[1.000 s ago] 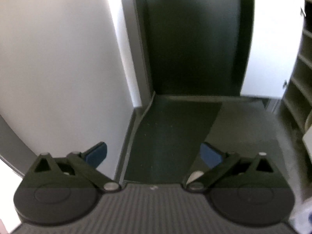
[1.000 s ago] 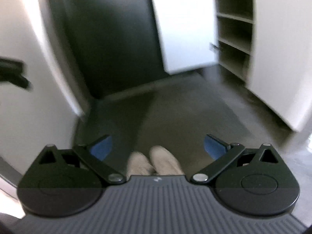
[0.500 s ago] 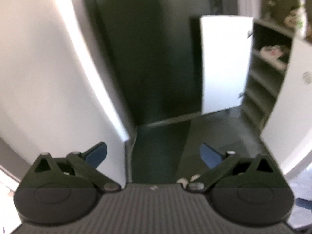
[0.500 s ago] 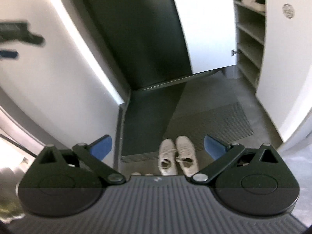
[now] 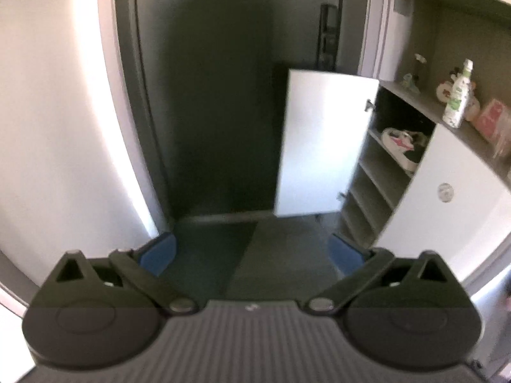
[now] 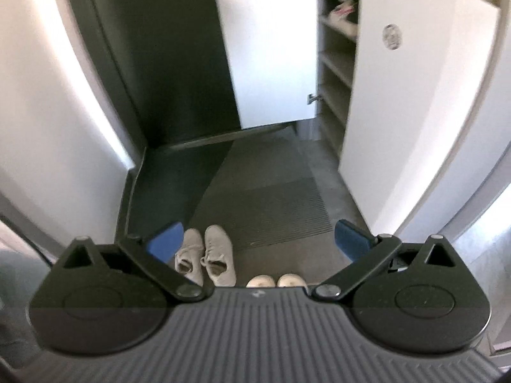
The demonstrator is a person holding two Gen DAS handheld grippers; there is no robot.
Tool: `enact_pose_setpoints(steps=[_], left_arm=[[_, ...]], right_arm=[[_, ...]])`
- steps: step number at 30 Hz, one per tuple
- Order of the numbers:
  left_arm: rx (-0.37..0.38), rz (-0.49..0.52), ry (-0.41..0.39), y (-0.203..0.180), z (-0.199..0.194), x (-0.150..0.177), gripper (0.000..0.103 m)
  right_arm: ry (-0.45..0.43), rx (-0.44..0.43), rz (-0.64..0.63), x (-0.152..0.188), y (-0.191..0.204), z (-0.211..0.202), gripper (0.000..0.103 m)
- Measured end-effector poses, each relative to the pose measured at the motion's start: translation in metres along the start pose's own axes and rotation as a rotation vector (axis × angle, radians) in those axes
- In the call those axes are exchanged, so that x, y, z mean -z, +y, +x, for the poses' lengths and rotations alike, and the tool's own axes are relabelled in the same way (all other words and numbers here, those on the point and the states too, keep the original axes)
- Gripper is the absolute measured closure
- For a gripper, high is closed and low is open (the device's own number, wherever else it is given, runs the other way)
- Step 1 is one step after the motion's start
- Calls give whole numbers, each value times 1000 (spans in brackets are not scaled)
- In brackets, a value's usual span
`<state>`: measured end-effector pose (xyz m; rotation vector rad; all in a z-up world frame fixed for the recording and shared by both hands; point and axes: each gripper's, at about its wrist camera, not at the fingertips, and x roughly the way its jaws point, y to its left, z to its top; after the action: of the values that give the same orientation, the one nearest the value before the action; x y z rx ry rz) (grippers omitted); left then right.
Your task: Organize scattered shoes
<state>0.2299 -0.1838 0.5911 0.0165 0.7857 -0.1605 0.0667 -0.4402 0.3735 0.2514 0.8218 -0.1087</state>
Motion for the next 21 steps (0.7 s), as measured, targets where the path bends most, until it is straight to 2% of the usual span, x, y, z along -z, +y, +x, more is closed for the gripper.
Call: enact_pose_setpoints(steps=[2,7,11,14,16,19,21], left_arm=[[30,-26,46,-2,17,-9,0],[37,-49,34,16,28,-16,0],[86,-73,10,27,35,-34,0],[110,-29,3,29,57,-52,0],[116,-4,0,33,76,-63,0],[157,23,12,40,129,-89,0],[219,38,21,46,176,-115,0]], right_arm=[[-20,-12,24,-7,-4,-7,0],[-23,-20,65,-28,-4,3,0],[-61,-45,87,-70,2,22,0],[-76,-39,92,-100,7,41,0],[-70,-26,98,-118,13,56,0],[-68,6,123,-148,25,78,0],[-65,38,153,-169,35,98,0]])
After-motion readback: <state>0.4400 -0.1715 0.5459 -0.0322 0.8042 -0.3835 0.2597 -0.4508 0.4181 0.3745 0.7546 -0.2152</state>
